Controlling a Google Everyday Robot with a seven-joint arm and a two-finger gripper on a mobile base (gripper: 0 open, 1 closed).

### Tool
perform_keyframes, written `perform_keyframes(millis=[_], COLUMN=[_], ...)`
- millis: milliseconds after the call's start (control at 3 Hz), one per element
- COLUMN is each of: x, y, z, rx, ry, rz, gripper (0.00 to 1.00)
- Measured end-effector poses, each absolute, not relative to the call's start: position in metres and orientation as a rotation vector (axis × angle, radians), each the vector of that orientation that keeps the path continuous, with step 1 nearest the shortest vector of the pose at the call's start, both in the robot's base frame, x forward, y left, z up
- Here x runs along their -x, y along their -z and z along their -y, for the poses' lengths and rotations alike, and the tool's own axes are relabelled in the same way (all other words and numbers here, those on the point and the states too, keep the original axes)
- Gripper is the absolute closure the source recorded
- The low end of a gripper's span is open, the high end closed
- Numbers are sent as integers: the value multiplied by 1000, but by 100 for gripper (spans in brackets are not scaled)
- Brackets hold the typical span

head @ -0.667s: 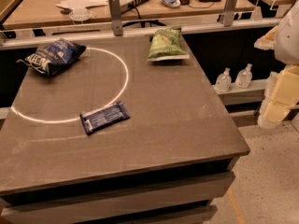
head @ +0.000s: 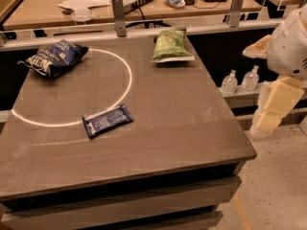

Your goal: Move rxbar blueberry near blue chip bag

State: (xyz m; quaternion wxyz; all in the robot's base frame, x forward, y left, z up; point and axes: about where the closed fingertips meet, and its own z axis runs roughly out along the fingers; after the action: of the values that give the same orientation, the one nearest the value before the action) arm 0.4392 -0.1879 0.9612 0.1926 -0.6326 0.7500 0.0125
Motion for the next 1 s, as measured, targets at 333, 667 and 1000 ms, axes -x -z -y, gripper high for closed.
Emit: perform_keyframes(millis=[333, 667, 1000], x=[-448, -449, -464], y=[-919, -918, -921], z=[127, 125, 96], rx=[1842, 1841, 1815], ry=[-248, -248, -352], rz=[-1893, -1889, -1775], gripper=[0, 0, 0])
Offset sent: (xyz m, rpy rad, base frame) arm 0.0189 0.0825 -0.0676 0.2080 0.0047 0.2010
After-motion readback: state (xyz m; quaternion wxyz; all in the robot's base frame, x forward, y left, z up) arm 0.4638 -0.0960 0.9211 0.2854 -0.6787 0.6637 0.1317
